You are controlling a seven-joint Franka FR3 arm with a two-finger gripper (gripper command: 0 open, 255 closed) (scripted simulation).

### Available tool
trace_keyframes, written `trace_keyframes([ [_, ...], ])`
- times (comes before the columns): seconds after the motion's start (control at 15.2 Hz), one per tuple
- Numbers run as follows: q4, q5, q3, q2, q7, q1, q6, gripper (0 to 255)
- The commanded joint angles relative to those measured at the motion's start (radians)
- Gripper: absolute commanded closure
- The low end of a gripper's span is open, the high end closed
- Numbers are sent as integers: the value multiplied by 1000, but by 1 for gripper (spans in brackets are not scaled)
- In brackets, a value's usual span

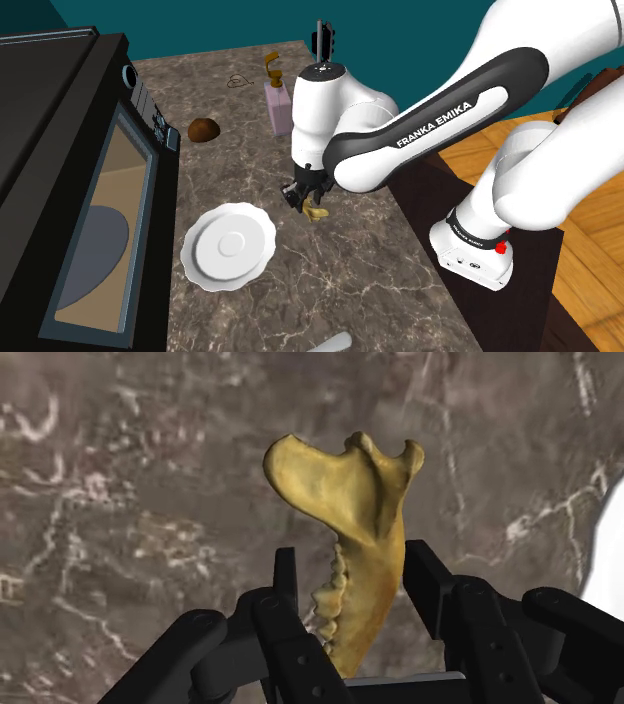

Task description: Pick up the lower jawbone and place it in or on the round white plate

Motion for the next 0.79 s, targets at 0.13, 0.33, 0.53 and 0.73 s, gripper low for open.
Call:
trace_keyframes([
  [0.13,9,6,-3,-17,-3,6,-28,255],
  [0.33,27,9,-12,-51,-5,8,-78,255],
  [0.53,46,11,-21,-81,-6,10,-127,255],
  [0.73,67,11,-31,-109,-6,11,-176,255],
])
